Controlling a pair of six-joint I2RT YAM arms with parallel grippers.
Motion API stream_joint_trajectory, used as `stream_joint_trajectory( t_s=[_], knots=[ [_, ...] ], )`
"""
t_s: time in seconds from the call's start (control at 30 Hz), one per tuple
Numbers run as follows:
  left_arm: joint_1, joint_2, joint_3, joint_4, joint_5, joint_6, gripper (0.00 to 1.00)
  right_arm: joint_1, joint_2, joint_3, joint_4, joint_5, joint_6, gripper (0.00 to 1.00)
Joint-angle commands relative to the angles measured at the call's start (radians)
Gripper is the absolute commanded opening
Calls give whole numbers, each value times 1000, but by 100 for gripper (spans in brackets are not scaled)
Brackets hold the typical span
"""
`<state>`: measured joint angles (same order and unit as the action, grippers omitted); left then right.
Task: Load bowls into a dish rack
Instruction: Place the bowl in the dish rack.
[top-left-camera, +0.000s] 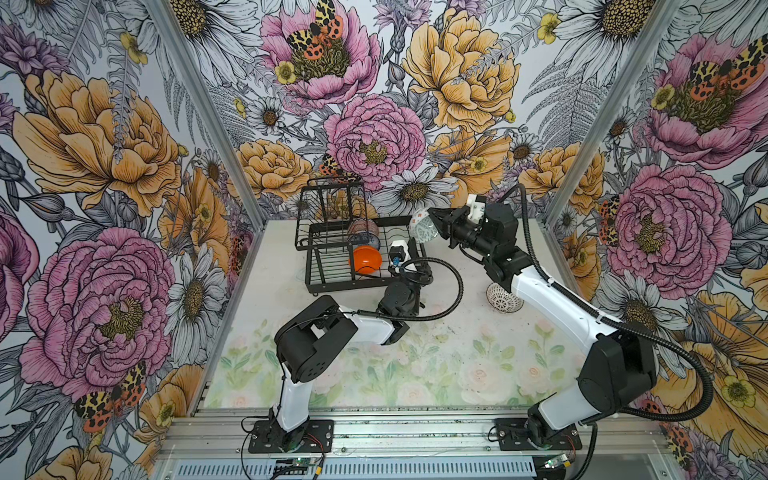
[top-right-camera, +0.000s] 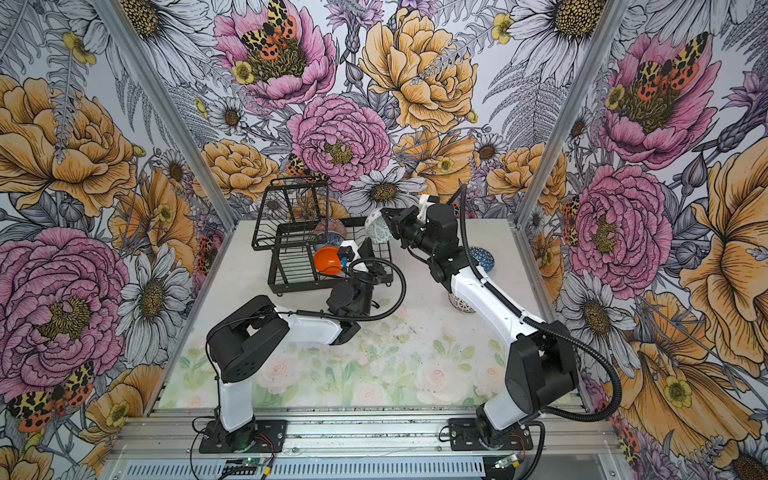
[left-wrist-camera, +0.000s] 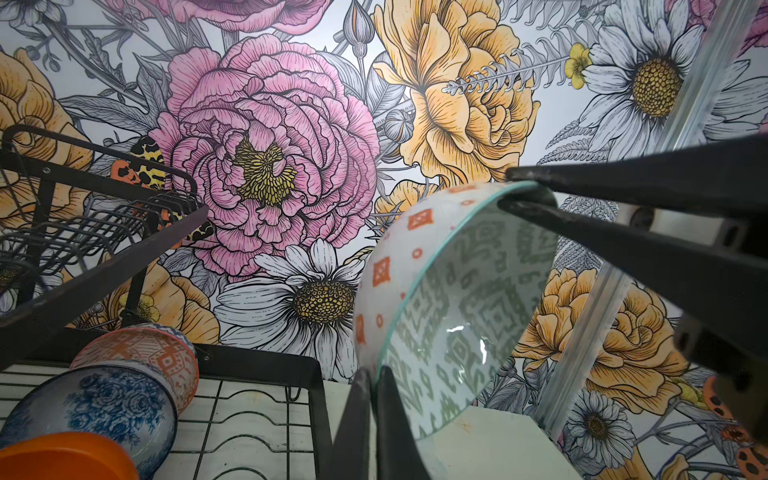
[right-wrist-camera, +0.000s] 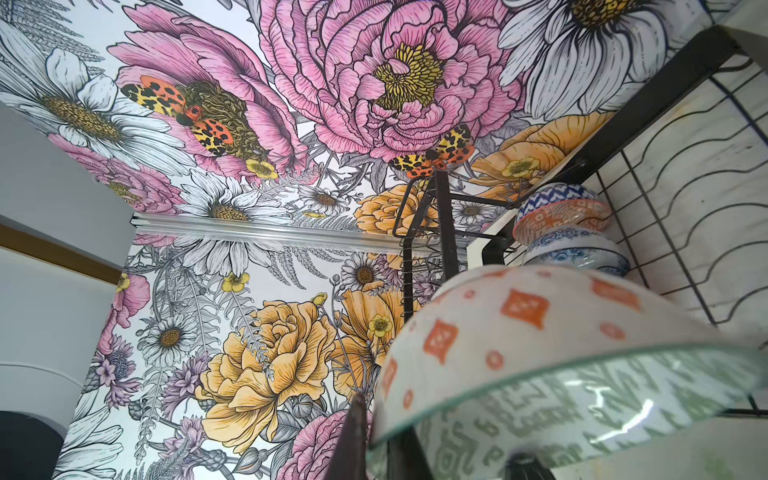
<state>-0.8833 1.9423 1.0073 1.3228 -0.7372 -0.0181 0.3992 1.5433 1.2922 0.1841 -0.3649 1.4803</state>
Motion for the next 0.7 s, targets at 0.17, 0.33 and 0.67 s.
stream_joint_trajectory(
  t_s=[0.17,0.33,0.67],
  knots=[
    [1,-25,-16,90,-6,1,4,-16,-22,-14,34,48,-65,0],
    [1,-39,-30,87,-2,-8,17,-15,-28,-22,51,35,-67,0],
    [-17,-112,-94,22,-4,-39,60,-18,-48,-33,76,30,-109,0]
  ],
)
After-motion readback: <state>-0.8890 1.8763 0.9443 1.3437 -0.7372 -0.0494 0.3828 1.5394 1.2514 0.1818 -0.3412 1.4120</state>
